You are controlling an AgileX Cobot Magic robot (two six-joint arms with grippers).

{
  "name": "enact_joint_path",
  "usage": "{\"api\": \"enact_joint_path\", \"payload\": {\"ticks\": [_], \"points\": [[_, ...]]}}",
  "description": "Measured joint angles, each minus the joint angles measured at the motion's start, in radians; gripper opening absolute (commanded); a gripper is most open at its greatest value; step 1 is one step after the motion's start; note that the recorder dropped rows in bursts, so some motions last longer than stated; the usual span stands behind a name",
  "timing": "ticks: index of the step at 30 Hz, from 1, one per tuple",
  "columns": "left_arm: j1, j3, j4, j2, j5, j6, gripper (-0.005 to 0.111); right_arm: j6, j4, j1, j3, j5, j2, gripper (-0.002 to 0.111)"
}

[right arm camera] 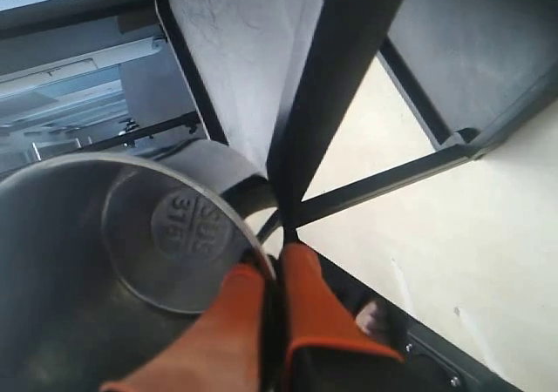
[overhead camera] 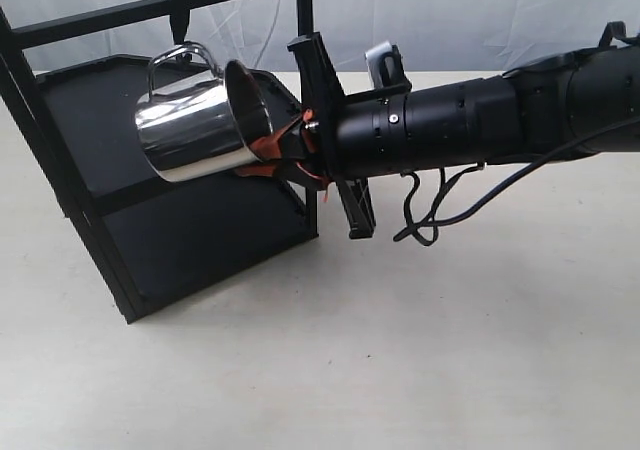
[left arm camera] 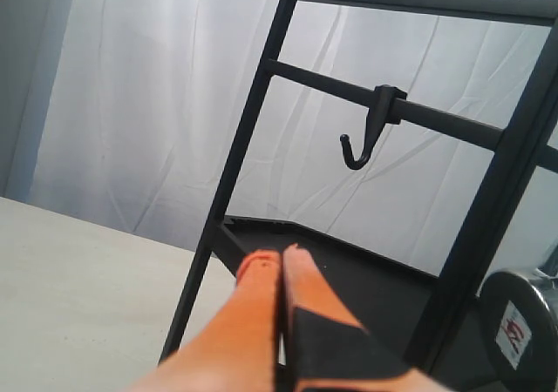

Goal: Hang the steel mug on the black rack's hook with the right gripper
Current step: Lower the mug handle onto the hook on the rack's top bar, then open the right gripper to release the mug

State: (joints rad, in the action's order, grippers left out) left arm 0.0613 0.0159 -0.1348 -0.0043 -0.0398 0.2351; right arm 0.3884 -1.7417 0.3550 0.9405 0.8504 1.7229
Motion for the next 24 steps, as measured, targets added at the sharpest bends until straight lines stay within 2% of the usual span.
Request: {"api": "enact_joint_path", "payload": {"ticks": [11, 12, 13, 14, 15, 17, 24], "points": [[0.000, 0.000, 0.000, 0.000, 0.000, 0.000, 0.000, -0.002, -0.026, 0.000, 0.006, 0.027, 0.027, 0.000], [0.000, 0.000, 0.000, 0.000, 0.000, 0.000, 0.000, -0.002, -0.026, 0.000, 0.006, 0.027, 0.027, 0.003], [0.000, 0.000, 0.000, 0.000, 0.000, 0.000, 0.000, -0.002, -0.026, 0.000, 0.006, 0.027, 0.027, 0.015], [0.000, 0.000, 0.000, 0.000, 0.000, 0.000, 0.000, 0.002, -0.024, 0.000, 0.006, 0.023, 0.027, 0.021], [0.000, 0.000, 0.000, 0.000, 0.000, 0.000, 0.000, 0.005, -0.019, 0.000, 0.006, 0.015, 0.031, 0.035], [0.000, 0.000, 0.000, 0.000, 0.000, 0.000, 0.000, 0.016, -0.014, 0.000, 0.006, 0.002, 0.038, 0.048], [0.000, 0.000, 0.000, 0.000, 0.000, 0.000, 0.000, 0.043, -0.007, 0.000, 0.006, 0.004, 0.038, 0.048]]}}
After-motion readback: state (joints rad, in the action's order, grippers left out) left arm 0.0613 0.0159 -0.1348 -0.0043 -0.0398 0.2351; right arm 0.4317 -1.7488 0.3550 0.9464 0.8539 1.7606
